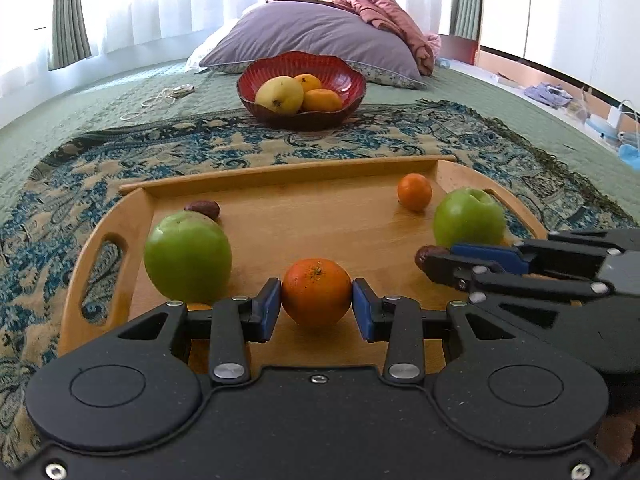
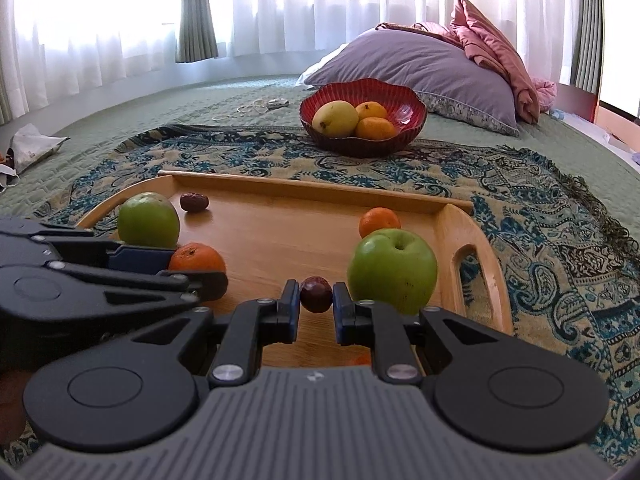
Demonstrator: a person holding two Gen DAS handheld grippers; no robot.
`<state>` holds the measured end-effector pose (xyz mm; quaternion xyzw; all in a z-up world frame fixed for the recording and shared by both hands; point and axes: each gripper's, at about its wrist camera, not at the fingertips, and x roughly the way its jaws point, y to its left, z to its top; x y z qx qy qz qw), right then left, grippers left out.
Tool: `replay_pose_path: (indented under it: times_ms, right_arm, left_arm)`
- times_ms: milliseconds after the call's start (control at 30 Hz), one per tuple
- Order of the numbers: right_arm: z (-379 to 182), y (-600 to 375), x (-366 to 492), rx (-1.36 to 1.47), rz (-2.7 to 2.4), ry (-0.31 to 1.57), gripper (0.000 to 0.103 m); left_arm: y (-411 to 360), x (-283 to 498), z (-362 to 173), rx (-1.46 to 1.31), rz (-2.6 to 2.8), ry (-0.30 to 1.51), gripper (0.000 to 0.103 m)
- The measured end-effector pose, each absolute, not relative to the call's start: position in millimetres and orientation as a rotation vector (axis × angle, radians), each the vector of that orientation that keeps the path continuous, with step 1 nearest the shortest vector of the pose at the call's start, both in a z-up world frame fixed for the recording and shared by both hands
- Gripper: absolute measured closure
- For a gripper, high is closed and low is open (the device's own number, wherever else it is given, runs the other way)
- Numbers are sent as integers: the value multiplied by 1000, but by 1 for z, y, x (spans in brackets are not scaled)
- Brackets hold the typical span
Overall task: Organize fruits
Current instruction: 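Carry the tangerine in the left tool over the tray while the right tool carries the date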
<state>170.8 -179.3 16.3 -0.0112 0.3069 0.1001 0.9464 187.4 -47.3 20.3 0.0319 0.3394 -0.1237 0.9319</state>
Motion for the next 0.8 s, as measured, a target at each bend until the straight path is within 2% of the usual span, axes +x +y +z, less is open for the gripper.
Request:
replay_pose_path:
  times_ms: [300, 800]
  right_arm:
    - [15, -184, 171, -14, 200, 635, 82]
    - [11, -182, 167, -47, 209, 643, 82]
  left_arm:
    - [-52, 188, 19, 76, -267, 687, 66]
    - [-62, 243, 31, 53, -245, 747, 66]
